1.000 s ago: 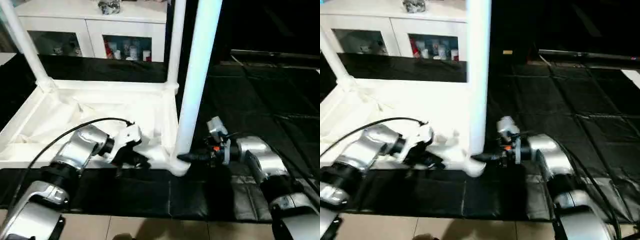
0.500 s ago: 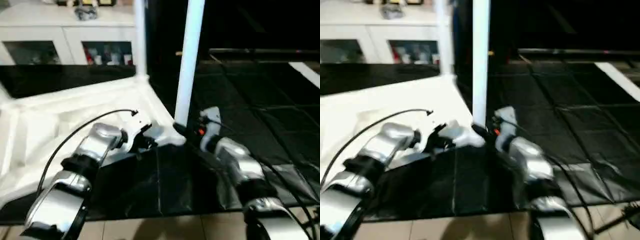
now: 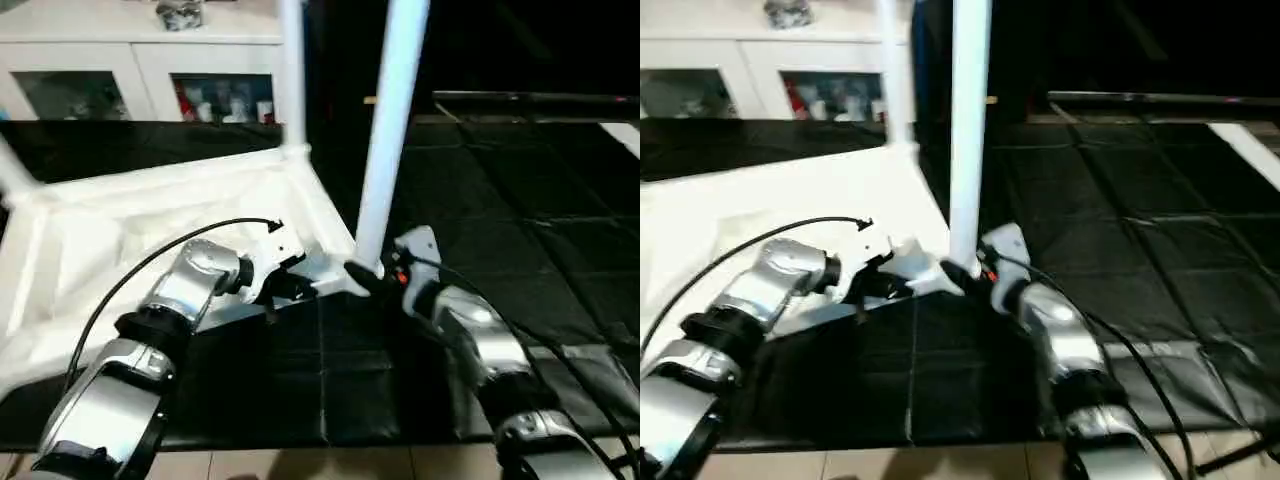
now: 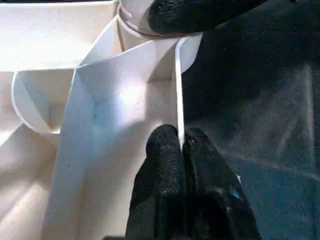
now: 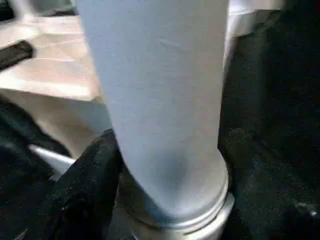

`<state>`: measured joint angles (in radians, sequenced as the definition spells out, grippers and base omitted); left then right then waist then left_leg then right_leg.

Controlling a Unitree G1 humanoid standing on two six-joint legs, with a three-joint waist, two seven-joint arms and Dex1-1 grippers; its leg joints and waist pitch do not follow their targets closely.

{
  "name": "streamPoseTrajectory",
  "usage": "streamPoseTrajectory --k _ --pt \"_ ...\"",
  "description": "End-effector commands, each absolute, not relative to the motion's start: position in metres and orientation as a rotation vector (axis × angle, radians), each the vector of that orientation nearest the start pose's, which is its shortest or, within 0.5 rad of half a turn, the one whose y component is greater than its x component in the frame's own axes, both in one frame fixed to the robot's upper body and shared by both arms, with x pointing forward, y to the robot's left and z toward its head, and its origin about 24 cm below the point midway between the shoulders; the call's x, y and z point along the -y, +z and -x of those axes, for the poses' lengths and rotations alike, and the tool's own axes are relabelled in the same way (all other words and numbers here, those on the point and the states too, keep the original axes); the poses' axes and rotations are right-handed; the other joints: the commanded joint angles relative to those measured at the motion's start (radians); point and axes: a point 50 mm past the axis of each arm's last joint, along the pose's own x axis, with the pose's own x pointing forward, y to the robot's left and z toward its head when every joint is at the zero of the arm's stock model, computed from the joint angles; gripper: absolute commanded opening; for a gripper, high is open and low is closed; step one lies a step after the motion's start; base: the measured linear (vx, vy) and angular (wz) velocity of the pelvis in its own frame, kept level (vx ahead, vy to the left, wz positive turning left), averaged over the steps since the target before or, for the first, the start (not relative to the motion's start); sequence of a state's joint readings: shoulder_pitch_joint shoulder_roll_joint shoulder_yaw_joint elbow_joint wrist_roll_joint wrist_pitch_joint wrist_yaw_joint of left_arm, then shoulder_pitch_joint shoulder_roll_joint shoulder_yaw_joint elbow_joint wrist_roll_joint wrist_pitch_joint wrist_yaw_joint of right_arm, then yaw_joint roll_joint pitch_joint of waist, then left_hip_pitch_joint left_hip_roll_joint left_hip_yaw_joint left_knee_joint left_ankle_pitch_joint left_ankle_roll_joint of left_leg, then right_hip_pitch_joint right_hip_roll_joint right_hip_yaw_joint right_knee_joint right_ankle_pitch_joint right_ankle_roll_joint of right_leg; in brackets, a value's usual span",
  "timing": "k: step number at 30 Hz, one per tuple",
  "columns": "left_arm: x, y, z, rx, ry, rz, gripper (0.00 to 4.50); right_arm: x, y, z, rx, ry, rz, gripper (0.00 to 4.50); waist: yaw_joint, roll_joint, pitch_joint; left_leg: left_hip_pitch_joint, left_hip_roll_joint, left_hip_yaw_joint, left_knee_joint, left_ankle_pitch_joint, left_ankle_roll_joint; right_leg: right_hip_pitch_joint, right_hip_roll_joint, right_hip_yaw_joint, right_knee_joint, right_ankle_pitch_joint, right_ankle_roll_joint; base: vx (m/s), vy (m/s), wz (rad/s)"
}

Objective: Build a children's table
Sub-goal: Rotate leg to tighten

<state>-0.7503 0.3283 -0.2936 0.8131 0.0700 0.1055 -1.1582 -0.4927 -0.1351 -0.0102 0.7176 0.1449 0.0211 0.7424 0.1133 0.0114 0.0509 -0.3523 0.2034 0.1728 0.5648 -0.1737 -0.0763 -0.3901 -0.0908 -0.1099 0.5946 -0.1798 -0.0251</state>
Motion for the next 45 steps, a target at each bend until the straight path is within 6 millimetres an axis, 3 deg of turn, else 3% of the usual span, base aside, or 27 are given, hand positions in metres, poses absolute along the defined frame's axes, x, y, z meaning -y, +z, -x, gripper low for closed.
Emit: streamPoseTrajectory --k 1,3,7,13,16,19,20,23,26,32,33,39,45 --pt "-0.121 0.059 -0.335 -0.501 -1.354 -0.439 0.0 0.136 0.014 -0.316 -0.288 0.78 -0.104 3.68 0.001 0.014 -0.075 0.004 0.035 -0.003 -0.055 -0.184 0.052 0.056 -0.064 0.057 -0.052 -0.048 -0.248 0.0 0.0 0.0" --pt "-0.128 0.059 -0.333 -0.502 -1.383 -0.463 0.0 0.151 0.023 -0.316 -0.261 0.816 -0.124 3.91 0.007 0.017 -0.076 0.001 0.035 -0.003 -0.051 -0.171 0.059 0.056 -0.063 0.055 -0.048 -0.017 -0.26 0.0 0.0 0.0" --pt "-0.14 0.06 -0.331 -0.517 -1.4 -0.497 0.0 0.164 0.041 -0.308 -0.209 0.991 -0.12 4.23 0.016 0.014 -0.074 -0.004 0.035 -0.002 -0.047 -0.175 0.075 0.056 -0.064 0.055 -0.048 -0.022 -0.254 0.0 0.0 0.0" --pt "-0.152 0.066 -0.333 -0.495 -1.398 -0.515 0.0 0.172 0.054 -0.298 -0.225 1.158 -0.091 4.48 0.018 0.006 -0.069 -0.004 0.034 -0.003 -0.051 -0.214 0.052 0.053 -0.066 0.053 -0.064 -0.186 -0.212 0.0 0.0 0.0" --pt "-0.154 0.068 -0.331 -0.507 -1.405 -0.501 0.0 0.173 0.055 -0.304 -0.212 1.123 -0.072 4.48 0.019 0.006 -0.07 -0.004 0.036 -0.003 -0.051 -0.192 0.044 0.049 -0.068 0.054 -0.06 -0.175 -0.217 0.0 0.0 0.0" --pt "-0.149 0.07 -0.33 -0.487 -1.422 -0.454 0.0 0.173 0.056 -0.307 -0.207 1.101 -0.066 4.48 0.019 0.007 -0.075 -0.004 0.036 -0.003 -0.047 -0.16 0.046 0.049 -0.065 0.054 -0.049 -0.106 -0.24 0.0 0.0 0.0" --pt "-0.147 0.07 -0.33 -0.478 -1.423 -0.442 0.44 0.173 0.056 -0.307 -0.209 1.099 -0.07 4.5 0.019 0.008 -0.075 -0.005 0.036 -0.002 -0.045 -0.149 0.052 0.049 -0.065 0.054 -0.047 -0.079 -0.246 0.0 0.0 0.0" --pt "-0.138 0.071 -0.331 -0.442 -1.416 -0.411 0.58 0.174 0.057 -0.304 -0.224 1.127 -0.073 4.5 0.024 0.009 -0.076 -0.005 0.035 -0.001 -0.043 -0.143 0.062 0.05 -0.065 0.053 -0.045 -0.06 -0.254 0.0 0.0 0.0" --pt "-0.134 0.069 -0.333 -0.435 -1.408 -0.409 0.67 0.175 0.056 -0.303 -0.233 1.128 -0.065 4.5 0.032 0.01 -0.074 -0.006 0.034 -0.001 -0.042 -0.165 0.061 0.051 -0.066 0.053 -0.049 -0.091 -0.244 0.0 0.0 0.0" --pt "-0.128 0.062 -0.336 -0.464 -1.349 -0.441 0.67 0.176 0.056 -0.301 -0.232 1.131 -0.062 4.5 0.029 0.007 -0.071 -0.006 0.032 -0.003 -0.044 -0.201 0.044 0.05 -0.066 0.052 -0.062 -0.185 -0.206 0.0 0.0 0.0" --pt "-0.126 0.061 -0.338 -0.463 -1.334 -0.449 0.67 0.176 0.056 -0.301 -0.231 1.129 -0.061 4.5 0.028 0.011 -0.071 -0.006 0.032 -0.003 -0.045 -0.204 0.042 0.05 -0.066 0.052 -0.062 -0.191 -0.204 0.0 0.0 0.0" --pt "-0.124 0.061 -0.339 -0.454 -1.32 -0.442 0.67 0.175 0.055 -0.299 -0.231 1.131 -0.058 4.5 0.028 0.01 -0.072 -0.006 0.032 -0.005 -0.044 -0.203 0.044 0.049 -0.063 0.051 -0.062 -0.185 -0.202 0.0 0.0 0.0" --pt "-0.128 0.059 -0.334 -0.489 -1.378 -0.426 0.21 0.174 0.056 -0.299 -0.231 1.146 -0.049 4.5 0.028 0.01 -0.07 -0.006 0.032 -0.006 -0.045 -0.219 0.039 0.049 -0.065 0.051 -0.065 -0.209 -0.199 0.0 0.0 0.0"
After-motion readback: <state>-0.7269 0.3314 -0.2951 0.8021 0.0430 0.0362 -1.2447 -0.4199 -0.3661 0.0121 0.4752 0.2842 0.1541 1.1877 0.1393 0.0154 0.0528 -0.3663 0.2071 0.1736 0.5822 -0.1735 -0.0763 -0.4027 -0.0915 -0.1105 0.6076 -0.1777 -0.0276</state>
